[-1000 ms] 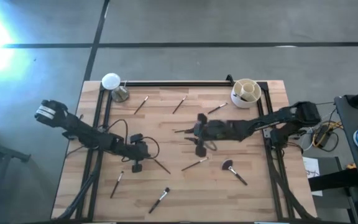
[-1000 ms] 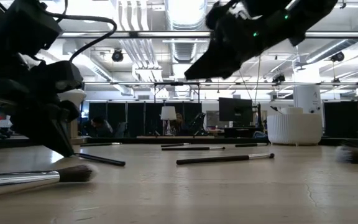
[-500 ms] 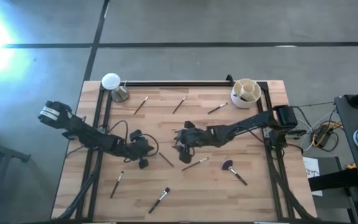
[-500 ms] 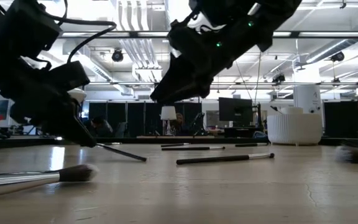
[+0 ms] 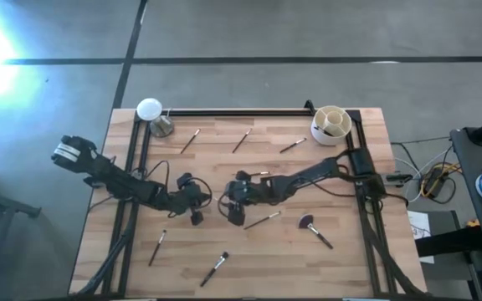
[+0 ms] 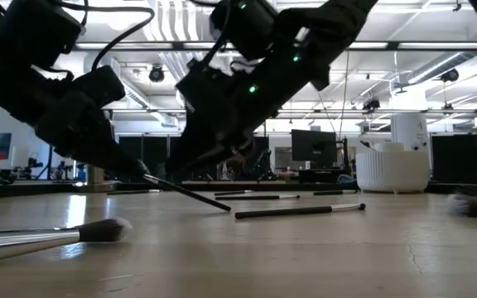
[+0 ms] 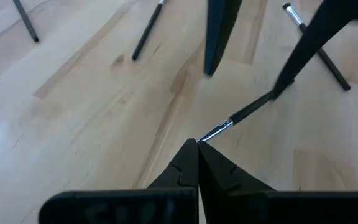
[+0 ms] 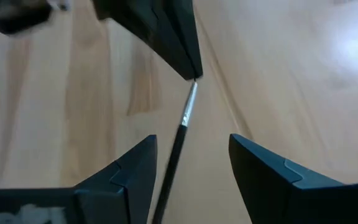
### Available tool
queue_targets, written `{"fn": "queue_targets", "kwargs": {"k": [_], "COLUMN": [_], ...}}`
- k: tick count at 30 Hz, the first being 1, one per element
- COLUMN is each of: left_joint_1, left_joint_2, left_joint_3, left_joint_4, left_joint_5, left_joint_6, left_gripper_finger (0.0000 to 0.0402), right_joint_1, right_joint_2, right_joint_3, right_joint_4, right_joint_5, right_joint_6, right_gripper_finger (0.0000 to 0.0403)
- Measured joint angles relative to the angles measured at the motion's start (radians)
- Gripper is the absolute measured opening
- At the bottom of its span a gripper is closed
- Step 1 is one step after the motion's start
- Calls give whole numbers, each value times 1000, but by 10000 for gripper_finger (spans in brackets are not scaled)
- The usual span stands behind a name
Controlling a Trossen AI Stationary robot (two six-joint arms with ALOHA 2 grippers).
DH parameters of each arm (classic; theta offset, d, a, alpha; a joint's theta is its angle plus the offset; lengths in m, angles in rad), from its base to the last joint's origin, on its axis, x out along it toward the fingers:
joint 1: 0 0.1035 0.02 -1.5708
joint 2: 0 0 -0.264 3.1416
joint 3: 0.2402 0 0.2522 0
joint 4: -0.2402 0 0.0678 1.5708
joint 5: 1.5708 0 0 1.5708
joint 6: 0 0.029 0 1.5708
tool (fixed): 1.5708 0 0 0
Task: Put items in baskets/containers
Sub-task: Put the brown liner brush into the white organizer
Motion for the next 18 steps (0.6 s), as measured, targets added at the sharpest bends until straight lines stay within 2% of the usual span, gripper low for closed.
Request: {"fn": "queue_targets", "kwargs": {"k": [9, 18], "left_joint_1": [0, 0], "left_joint_2": [-1, -1], "left_joint_3": [0, -1], "left_joint_4": [15, 44], "left_joint_5": [-6, -9], "left_joint_6": [8, 20], "left_gripper_finger": [0, 0], "right_joint_1": [-17, -22], "right_joint_2": [95, 104], "right_joint_3": [98, 102], "right_joint_4": [-3, -9], "right_joint_5": [3, -9], "right_joint_6": [-12, -22], "right_gripper_finger": [177, 88]}}
